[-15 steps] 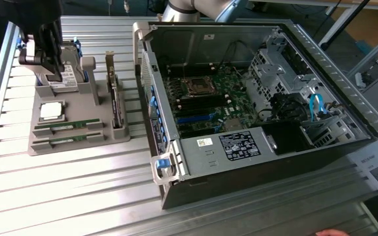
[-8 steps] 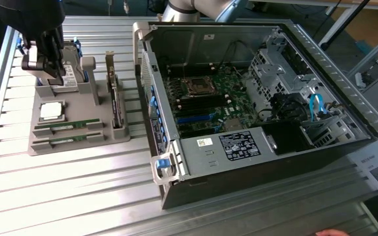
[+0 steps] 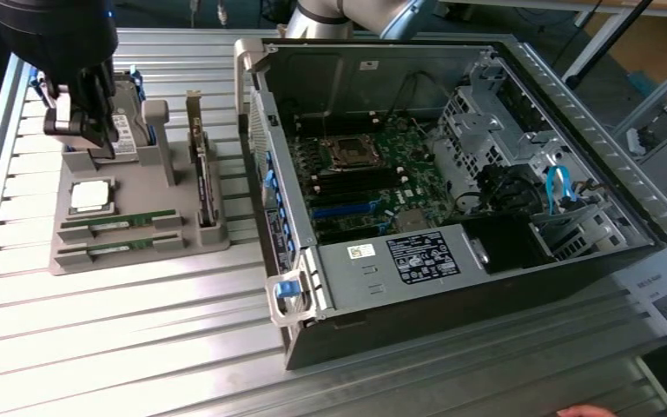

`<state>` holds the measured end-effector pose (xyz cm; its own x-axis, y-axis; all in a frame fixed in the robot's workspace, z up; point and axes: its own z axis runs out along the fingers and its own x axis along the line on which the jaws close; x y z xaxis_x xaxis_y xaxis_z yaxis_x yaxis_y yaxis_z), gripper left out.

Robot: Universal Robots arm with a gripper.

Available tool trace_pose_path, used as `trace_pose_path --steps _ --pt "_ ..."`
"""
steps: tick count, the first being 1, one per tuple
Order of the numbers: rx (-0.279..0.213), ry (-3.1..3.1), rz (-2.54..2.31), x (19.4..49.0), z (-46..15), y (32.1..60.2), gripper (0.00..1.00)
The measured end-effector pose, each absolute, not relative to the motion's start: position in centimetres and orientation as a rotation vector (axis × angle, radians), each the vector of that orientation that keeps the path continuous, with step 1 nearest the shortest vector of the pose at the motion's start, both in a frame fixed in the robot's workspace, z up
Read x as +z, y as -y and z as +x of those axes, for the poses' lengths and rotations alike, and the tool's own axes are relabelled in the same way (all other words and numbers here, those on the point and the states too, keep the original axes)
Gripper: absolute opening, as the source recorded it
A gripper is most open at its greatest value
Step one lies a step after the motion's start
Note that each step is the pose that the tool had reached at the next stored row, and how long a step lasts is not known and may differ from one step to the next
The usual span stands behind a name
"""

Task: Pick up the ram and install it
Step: 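Pick up the ram and move it above insertion slot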

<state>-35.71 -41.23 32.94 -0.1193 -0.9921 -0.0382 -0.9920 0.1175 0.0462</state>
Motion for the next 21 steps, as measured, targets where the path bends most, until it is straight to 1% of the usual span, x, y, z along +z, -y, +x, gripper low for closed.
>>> trace_pose_path --steps 21 --pt "-0.094 2.346 2.084 30.3 -35.8 41.5 0.3"
